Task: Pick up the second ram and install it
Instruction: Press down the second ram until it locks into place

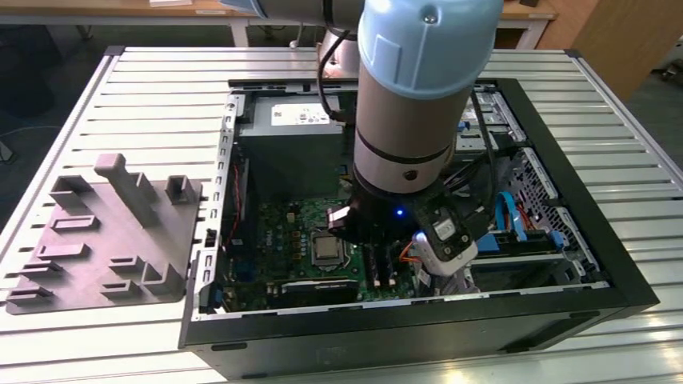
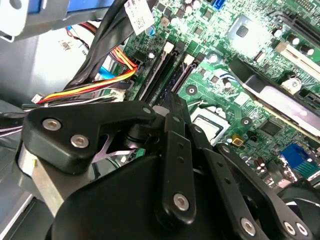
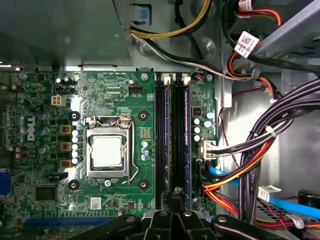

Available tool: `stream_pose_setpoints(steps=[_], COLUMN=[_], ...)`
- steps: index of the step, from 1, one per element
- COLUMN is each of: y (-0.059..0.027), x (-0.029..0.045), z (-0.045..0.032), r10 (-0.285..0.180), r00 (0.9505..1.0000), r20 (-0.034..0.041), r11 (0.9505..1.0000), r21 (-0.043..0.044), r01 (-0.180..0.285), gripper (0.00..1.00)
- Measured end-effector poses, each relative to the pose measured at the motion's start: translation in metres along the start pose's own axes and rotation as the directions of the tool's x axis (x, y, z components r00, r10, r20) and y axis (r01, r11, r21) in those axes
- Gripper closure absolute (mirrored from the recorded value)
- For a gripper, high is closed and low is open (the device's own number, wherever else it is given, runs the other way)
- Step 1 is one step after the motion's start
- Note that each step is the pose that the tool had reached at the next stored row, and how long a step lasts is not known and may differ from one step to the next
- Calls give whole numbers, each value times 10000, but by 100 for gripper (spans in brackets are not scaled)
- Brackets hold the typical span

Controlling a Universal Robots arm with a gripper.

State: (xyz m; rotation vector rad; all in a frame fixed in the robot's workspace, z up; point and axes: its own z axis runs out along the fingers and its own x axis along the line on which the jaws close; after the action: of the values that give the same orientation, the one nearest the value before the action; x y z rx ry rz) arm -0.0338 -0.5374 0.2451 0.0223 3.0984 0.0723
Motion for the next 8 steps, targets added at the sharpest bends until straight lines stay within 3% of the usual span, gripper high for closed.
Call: stream_pose_setpoints(steps=[8], y=[139], x=[9], z=[13], r10=[2], r00=[10000], r20=[0], r11=[10000], r21=[-2], r01=[-2], gripper=[90])
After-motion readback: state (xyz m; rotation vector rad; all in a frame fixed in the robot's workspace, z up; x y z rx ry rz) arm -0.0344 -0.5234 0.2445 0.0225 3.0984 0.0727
